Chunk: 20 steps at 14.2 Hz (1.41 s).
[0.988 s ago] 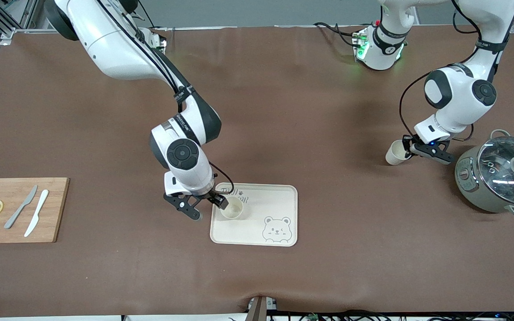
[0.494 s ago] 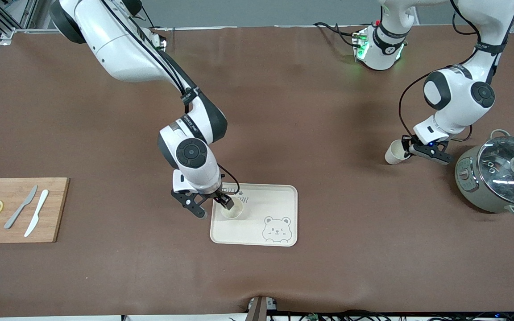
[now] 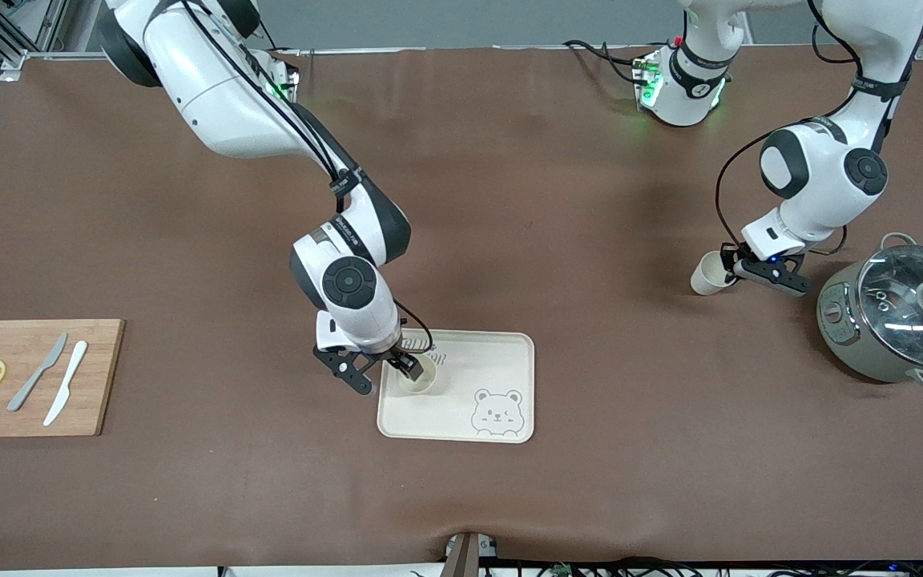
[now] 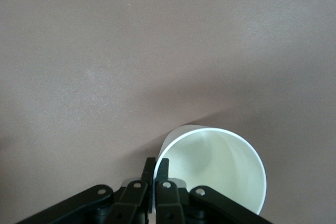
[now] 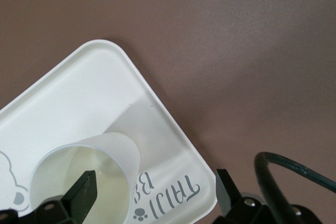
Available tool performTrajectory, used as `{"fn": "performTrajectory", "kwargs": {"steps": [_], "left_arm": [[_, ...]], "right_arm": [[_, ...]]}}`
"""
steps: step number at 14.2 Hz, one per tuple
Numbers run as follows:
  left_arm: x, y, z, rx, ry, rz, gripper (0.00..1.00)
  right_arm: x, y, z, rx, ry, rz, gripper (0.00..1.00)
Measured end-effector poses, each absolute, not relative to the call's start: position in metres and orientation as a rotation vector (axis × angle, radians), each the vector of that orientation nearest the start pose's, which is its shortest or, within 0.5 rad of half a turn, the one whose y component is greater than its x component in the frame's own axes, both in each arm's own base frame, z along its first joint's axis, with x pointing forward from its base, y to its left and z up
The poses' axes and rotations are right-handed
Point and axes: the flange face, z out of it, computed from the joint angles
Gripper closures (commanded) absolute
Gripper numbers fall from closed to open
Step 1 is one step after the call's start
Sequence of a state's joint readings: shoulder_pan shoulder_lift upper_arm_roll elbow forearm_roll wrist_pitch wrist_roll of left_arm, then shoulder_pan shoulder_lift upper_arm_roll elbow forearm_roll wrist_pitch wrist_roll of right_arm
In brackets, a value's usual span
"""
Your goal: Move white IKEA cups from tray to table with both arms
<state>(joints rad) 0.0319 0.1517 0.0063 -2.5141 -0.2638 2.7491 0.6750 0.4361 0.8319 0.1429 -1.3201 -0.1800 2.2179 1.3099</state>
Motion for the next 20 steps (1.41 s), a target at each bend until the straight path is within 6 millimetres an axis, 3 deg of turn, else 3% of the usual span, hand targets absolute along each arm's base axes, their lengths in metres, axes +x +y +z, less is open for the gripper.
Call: {"fn": "performTrajectory", "kwargs": {"steps": [3,7,9,13,18,20], "left_arm": [[0.4733,0.0287,0.2294,-3.147,0.633,-0.186,0.97],[0.4734,0.0287,0.2294,-3.147,0.633,-0.187,0.58],[0.4735,0.0287,0.2295,-3.147,0.633,-0.187,0.45],[0.4741,0.0288,0.2301,-3.146,0.633,-0.191,0.41],[0.4746,0.0289,0.2305,-3.145,0.633,-0.194,0.4],[0.4759,0.029,0.2316,-3.143,0.632,-0.201,0.35]], "right_arm": [[0.6455,0.3842,0.239,-2.93,1.027,-0.128,0.0],[0.6459,0.3849,0.2357,-2.927,1.022,-0.135,0.0],[0.6453,0.3862,0.2349,-2.926,1.02,-0.136,0.12],[0.6448,0.3874,0.2351,-2.919,1.033,-0.137,0.41],[0.6451,0.3887,0.2367,-2.91,1.044,-0.142,0.61],[0.6444,0.3901,0.2368,-2.91,1.042,-0.142,0.71]]}}
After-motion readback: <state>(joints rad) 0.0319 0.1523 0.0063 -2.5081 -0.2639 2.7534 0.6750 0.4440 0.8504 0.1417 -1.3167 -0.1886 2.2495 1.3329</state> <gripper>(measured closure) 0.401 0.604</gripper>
